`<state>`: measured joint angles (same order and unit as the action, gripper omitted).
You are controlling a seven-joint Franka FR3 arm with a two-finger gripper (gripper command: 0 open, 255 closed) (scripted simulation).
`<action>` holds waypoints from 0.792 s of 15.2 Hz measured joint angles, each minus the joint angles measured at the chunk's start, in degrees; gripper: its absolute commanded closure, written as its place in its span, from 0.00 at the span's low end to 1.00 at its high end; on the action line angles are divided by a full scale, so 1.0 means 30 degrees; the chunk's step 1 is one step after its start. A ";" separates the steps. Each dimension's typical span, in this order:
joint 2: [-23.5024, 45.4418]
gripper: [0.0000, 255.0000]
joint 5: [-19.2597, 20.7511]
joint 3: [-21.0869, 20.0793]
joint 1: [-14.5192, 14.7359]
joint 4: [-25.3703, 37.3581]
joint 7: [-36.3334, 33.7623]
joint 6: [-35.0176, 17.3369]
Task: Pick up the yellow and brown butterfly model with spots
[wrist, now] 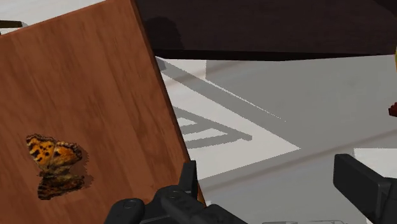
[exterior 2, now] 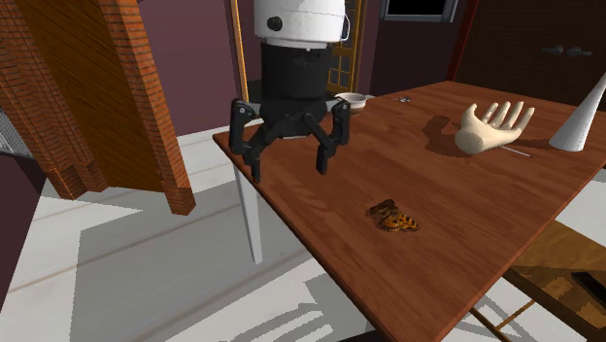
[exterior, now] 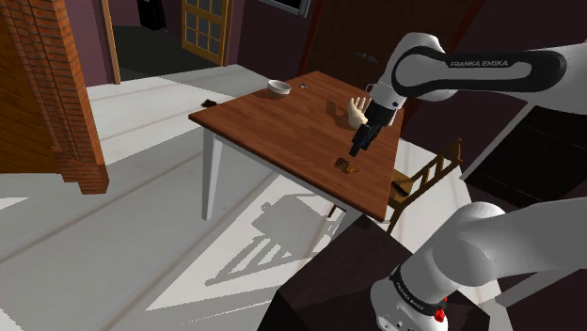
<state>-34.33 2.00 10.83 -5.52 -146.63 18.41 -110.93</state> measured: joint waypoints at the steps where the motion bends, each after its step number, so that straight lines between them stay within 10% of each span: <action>1: 0.0577 0.00 0.0079 0.0210 -0.0083 0.0082 0.0144 -0.0595; 12: 0.7093 0.00 -0.0073 0.3129 -0.0972 0.1102 0.2902 -0.7149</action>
<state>-13.05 1.78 20.21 -8.44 -143.32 27.12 -132.37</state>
